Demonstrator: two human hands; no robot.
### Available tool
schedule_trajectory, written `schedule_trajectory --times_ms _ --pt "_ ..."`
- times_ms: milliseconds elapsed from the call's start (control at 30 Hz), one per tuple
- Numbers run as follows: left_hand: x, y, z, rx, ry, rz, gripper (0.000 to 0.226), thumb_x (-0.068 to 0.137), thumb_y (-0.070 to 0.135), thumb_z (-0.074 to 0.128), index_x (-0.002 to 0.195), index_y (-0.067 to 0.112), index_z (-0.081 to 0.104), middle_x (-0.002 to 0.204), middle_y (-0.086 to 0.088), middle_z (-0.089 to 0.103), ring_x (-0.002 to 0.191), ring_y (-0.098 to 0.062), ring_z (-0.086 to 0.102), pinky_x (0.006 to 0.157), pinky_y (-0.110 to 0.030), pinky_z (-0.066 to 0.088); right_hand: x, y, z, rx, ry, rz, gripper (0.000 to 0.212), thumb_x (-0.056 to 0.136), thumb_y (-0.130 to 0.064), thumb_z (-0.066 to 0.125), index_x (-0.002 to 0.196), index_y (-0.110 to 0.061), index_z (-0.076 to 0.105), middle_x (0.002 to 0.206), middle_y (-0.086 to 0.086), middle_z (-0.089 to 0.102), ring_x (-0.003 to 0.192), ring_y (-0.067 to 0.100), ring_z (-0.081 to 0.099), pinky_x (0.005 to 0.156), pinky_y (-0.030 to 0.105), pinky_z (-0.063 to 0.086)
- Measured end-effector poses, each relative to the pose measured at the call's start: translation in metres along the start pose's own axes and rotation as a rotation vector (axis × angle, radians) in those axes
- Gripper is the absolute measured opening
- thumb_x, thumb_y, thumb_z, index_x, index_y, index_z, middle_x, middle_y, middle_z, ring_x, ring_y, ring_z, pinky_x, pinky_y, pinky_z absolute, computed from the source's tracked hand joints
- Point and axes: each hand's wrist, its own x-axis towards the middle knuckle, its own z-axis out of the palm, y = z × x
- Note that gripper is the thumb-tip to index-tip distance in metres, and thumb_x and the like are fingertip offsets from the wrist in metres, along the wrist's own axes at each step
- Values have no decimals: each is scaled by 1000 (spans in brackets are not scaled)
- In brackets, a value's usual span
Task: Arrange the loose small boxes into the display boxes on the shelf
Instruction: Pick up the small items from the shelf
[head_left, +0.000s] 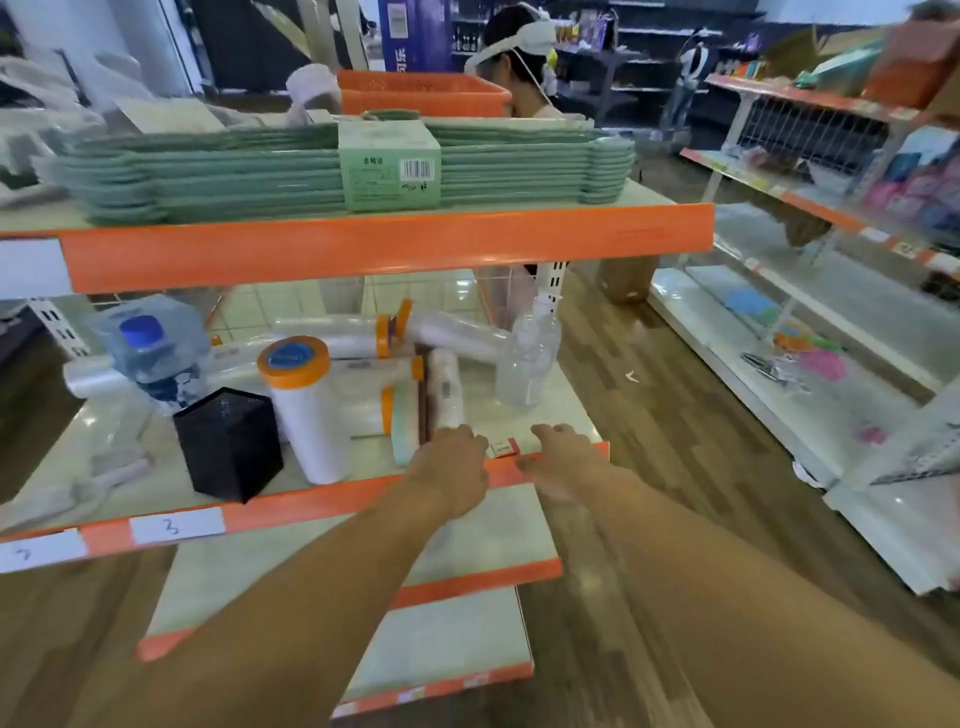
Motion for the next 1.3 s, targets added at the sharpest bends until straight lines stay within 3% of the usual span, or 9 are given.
schedule_trajectory --times_ms 133,233,433,567,733,833,1033,1167,1300 --pt "23 9 10 76 -20 67 39 90 21 46 129 15 49 121 -9 49 113 -29 49 86 -44 48 13 14 -2 -26 -26 16 60 89 -34 51 145 -21 35 144 8 38 131 30 39 103 40 37" --pt "47 12 18 77 -33 95 32 89 14 46 121 17 53 115 -7 50 108 -27 51 80 -40 48 25 25 -2 -40 2 12 59 85 -28 55 142 -25 40 136 4 44 124 27 47 98 40 44" --pt "85 6 12 -10 2 140 23 87 24 55 105 24 69 107 -4 62 102 -24 57 79 -32 46 48 36 -9 -121 102 18 31 87 -37 52 115 -25 62 109 4 52 103 27 58 85 38 50" --pt "98 -6 14 -78 36 181 20 81 27 66 101 30 70 103 2 64 97 -18 59 71 -25 41 64 32 -3 -128 138 53 30 81 -41 56 106 -26 61 104 1 51 96 26 57 74 35 50" --pt "106 -12 19 -121 76 188 22 79 30 68 101 30 68 100 6 63 89 -15 58 70 -26 40 79 33 0 -81 188 -21 33 78 -49 59 100 -24 60 98 -2 53 93 25 57 76 38 51" --pt "111 -14 19 -149 61 168 24 77 33 66 101 29 67 102 9 63 90 -14 57 74 -28 45 86 39 -4 -51 145 -127 41 75 -58 66 102 -27 62 96 -7 52 88 17 56 75 33 49" --pt "121 -10 21 -108 72 148 26 72 34 65 98 31 65 97 11 59 89 -14 56 74 -28 45 89 57 -10 33 84 -226 44 66 -53 81 101 -30 70 102 -8 53 95 15 56 84 28 46" --pt "129 1 22 -112 83 171 26 68 35 64 94 33 64 88 15 55 85 -12 55 68 -24 39 86 62 -10 75 110 -201 48 66 -49 81 108 -28 68 104 -8 52 99 15 54 82 28 46" --pt "139 11 23 -97 86 191 29 67 40 65 96 38 62 93 15 59 83 -11 56 71 -26 47 84 70 -16 88 211 -117 46 72 -40 74 115 -26 64 105 -6 49 98 18 54 76 28 46"
